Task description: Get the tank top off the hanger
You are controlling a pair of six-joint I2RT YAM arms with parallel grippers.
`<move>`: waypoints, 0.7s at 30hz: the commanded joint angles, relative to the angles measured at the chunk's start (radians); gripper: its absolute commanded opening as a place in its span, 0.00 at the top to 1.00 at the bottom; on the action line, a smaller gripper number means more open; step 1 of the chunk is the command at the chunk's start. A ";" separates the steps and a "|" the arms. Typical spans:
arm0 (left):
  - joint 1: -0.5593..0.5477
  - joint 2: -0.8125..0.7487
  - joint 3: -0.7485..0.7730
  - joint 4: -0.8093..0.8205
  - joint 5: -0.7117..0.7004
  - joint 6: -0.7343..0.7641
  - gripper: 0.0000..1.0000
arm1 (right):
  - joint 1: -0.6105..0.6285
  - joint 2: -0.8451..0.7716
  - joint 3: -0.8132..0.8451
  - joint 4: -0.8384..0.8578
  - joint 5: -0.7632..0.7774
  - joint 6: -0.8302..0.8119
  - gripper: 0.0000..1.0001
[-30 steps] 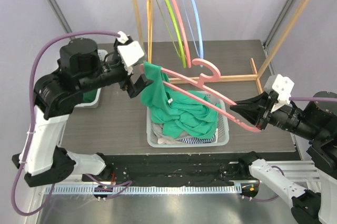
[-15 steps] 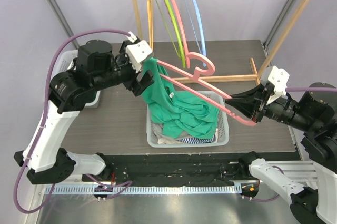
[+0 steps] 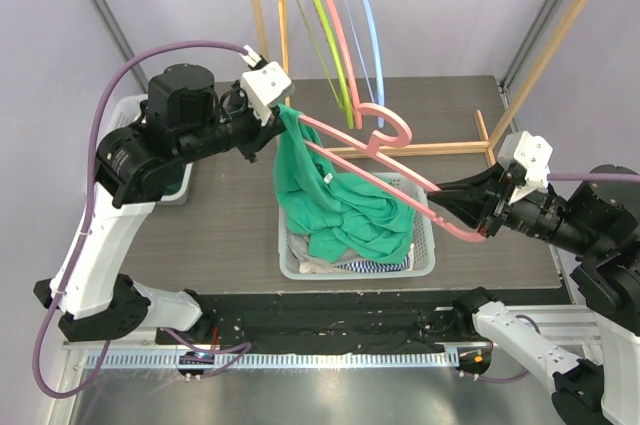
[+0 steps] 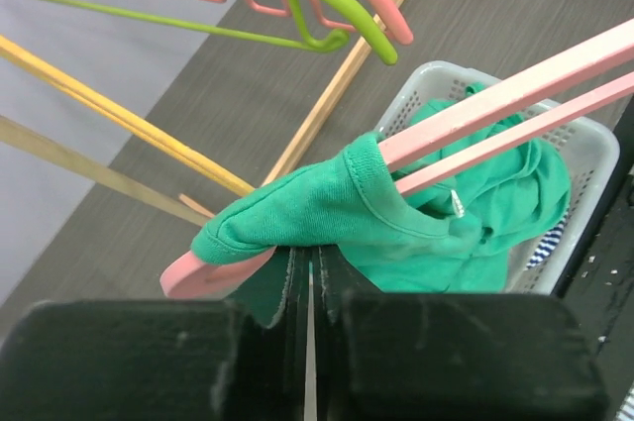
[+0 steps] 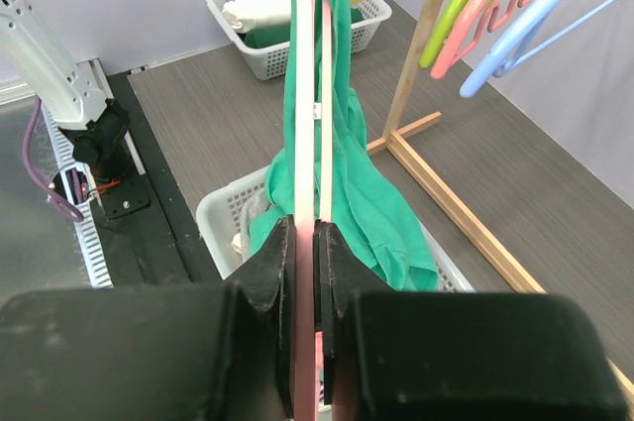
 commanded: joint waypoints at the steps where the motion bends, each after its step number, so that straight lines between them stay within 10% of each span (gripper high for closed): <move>1: 0.004 0.000 0.047 0.049 0.016 -0.005 1.00 | 0.000 -0.020 -0.001 0.063 -0.023 0.017 0.99; 10: 0.030 -0.024 0.056 0.030 0.058 -0.029 1.00 | 0.000 -0.030 -0.011 0.025 0.027 0.005 0.99; 14: 0.053 -0.049 -0.005 0.049 0.096 -0.086 0.54 | 0.000 -0.020 -0.003 0.026 0.024 0.002 0.99; 21: 0.058 -0.040 -0.045 0.073 0.163 -0.154 0.48 | 0.000 -0.012 -0.006 0.043 0.005 0.014 0.99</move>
